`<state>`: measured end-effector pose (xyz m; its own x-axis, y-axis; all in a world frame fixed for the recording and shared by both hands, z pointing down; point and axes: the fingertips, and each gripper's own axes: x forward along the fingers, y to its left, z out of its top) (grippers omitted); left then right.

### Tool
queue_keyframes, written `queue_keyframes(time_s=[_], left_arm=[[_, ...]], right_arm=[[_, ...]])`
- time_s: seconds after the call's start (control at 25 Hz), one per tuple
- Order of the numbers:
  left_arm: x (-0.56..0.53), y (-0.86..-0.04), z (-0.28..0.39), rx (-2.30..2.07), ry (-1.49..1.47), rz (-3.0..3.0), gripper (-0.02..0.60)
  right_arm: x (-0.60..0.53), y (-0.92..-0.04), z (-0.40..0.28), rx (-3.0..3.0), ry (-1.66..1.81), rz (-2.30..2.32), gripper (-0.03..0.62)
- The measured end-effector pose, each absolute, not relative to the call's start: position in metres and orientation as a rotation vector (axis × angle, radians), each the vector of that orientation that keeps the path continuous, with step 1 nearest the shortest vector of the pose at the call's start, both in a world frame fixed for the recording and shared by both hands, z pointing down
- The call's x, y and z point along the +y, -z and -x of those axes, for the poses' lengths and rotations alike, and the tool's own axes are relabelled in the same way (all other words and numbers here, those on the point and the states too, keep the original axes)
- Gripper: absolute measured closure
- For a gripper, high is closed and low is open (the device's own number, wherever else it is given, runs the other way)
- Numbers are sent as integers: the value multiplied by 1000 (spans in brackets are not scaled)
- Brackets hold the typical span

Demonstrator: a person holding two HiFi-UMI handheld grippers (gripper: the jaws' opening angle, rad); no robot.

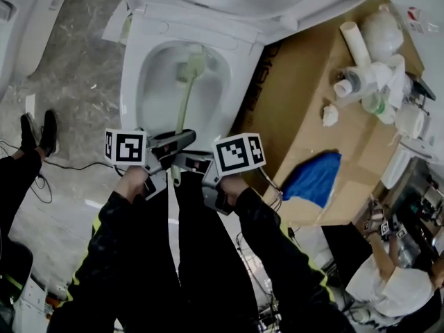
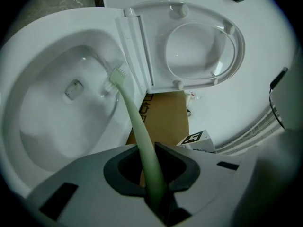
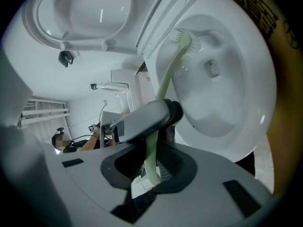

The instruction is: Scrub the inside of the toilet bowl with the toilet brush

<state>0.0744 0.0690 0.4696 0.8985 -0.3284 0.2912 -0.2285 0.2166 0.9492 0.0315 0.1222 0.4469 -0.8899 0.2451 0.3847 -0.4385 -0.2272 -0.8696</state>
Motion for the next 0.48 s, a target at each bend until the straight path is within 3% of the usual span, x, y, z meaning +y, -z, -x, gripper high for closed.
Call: queue_keyframes(time_s=[0.48], left_arm=[[78,-454,-106,-373,34,-1405,528]], right_arm=[[129,-437,-53,-1607,-2234,-376,528]])
